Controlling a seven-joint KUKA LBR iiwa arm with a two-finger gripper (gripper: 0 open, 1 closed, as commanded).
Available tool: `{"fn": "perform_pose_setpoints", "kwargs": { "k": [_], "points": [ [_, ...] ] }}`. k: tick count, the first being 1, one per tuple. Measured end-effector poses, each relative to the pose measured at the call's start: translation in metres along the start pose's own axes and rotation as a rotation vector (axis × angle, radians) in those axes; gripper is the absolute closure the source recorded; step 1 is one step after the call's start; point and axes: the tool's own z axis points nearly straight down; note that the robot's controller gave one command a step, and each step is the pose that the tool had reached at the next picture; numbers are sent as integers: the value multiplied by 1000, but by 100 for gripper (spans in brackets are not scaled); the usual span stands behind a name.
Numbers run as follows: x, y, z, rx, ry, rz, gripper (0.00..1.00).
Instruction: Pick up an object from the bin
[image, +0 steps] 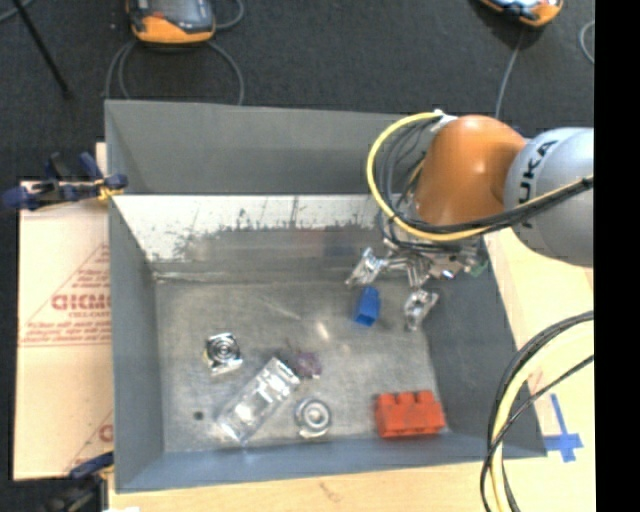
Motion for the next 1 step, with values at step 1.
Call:
{"fn": "perform_pose_setpoints", "kwargs": {
  "k": [1],
  "points": [
    [4, -3, 30, 2, -3, -63, 0]
  ]
}}
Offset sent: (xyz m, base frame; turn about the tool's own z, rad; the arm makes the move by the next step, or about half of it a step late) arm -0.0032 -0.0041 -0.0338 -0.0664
